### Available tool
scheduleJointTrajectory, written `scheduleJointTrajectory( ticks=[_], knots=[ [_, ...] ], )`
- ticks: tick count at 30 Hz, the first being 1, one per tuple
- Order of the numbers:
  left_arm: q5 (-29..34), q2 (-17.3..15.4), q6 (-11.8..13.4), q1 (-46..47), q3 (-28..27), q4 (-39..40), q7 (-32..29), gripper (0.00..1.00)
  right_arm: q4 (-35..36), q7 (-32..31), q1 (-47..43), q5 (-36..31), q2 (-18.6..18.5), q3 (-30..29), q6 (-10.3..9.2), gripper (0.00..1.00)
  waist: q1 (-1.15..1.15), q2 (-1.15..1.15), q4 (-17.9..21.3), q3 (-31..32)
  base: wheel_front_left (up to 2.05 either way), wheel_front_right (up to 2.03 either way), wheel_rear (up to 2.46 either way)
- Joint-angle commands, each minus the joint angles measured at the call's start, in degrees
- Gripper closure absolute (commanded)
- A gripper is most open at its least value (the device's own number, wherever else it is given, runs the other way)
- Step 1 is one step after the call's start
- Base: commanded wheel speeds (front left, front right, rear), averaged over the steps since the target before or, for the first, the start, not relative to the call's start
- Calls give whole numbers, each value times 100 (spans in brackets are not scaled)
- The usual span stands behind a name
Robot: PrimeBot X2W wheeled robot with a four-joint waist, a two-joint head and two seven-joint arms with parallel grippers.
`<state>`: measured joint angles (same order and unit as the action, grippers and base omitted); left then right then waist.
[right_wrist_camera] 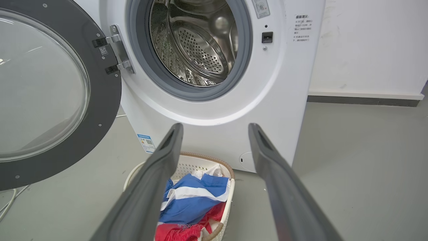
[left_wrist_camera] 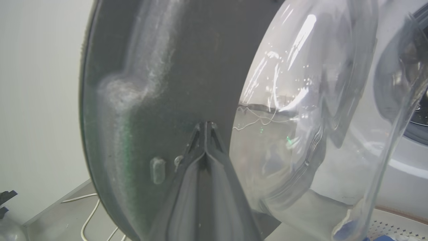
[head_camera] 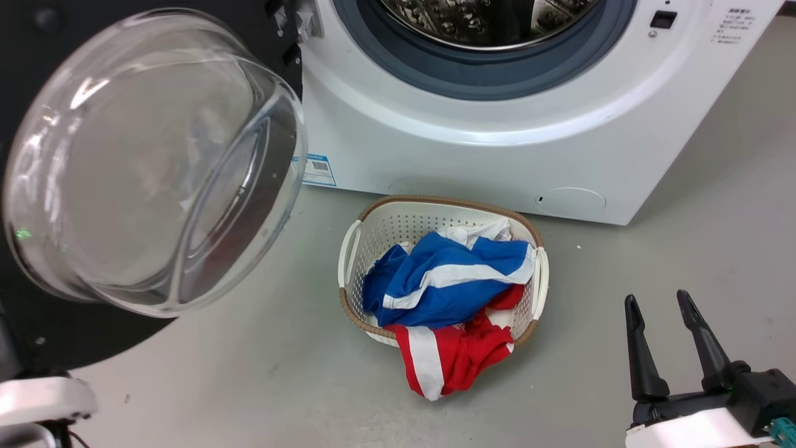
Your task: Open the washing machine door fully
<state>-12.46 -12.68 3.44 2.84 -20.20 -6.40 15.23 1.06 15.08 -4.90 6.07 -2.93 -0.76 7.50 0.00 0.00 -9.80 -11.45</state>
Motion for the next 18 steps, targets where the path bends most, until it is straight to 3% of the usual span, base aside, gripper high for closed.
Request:
scheduleJointTrajectory(
  ticks=[1, 18],
  knots=[
    [-21, -78, -5, 116, -92, -52, -15, 100, 23, 12, 71, -15, 11, -4, -1, 0, 0, 0, 20, -38, 0, 0, 0],
    [-111, -593, -512, 1021, -917, -1390, -15, 100, 5, 12, 266, -115, 11, -16, -1, 0, 0, 0, 191, -305, 0, 0, 0]
  ],
)
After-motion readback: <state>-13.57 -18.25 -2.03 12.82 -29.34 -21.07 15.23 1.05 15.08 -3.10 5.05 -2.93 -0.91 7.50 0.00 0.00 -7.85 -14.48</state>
